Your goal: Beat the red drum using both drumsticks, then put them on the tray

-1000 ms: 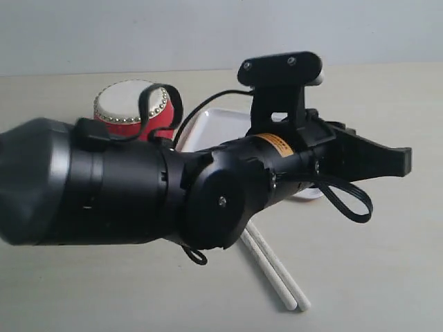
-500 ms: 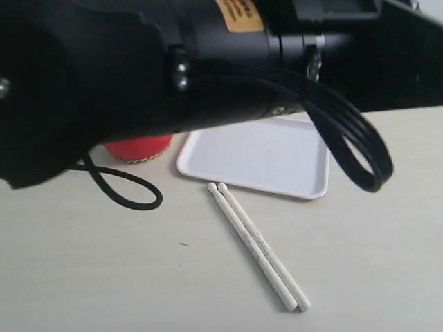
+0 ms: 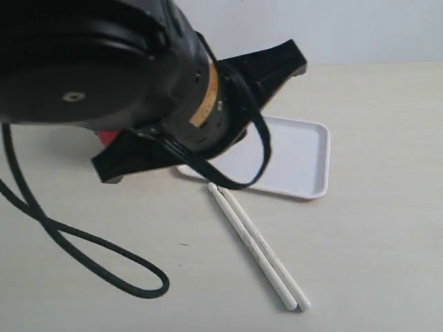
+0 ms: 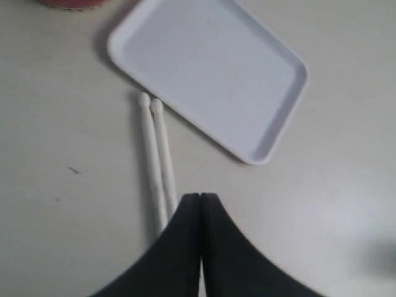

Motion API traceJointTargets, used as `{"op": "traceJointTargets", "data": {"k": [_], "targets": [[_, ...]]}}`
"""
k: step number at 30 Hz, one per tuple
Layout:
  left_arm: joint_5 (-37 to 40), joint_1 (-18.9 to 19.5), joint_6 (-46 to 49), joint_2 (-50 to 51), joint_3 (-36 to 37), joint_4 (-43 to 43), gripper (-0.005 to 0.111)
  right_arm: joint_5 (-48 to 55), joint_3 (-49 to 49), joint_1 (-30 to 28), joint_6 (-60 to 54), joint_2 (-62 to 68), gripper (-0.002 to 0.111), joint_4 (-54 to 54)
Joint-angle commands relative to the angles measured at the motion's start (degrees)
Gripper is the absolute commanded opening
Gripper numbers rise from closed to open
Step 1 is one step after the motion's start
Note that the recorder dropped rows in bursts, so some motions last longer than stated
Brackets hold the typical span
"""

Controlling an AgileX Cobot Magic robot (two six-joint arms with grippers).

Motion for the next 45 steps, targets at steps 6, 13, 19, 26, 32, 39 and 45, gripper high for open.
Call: {"op": "traceJointTargets", "data": {"k": [6, 13, 19, 26, 32, 39, 45], "targets": [[-2.9, -0.2, -1.4, 11.0, -4.8, -13.9, 0.000, -0.4, 0.3, -0.2, -0.1, -0.4, 0.000, -0.1], [1.2, 1.1, -1.4, 19.2, -8.0, -17.0, 0.000, -0.4, 0.3, -0.2, -0.1, -0.4, 0.000, -0.1], [0.7, 1.6, -1.4, 22.9, -8.1, -17.1, 0.000, -0.4, 0.3, -0.2, -0.1, -0.4, 0.000, -0.1], [-4.0, 2.2, -1.5, 27.2, -8.9, -21.4, 0.000, -0.4, 0.3, -0.2, -0.1, -0.4, 0.000, -0.1], [-4.2, 2.5, -1.3, 31.2, -11.7, -23.5, 0.007, -0.4, 0.3, -0.2, -0.1, -0.4, 0.000, -0.1], [-3.6, 3.9, -1.3, 32.7, -11.7, -24.5, 0.042, -0.4, 0.3, -0.2, -0.1, -0.4, 0.000, -0.1], [-2.7, 5.9, -1.1, 33.7, -11.7, -24.0, 0.030, -0.4, 0.3, -0.2, -0.1, -0.4, 0.000, -0.1]]}}
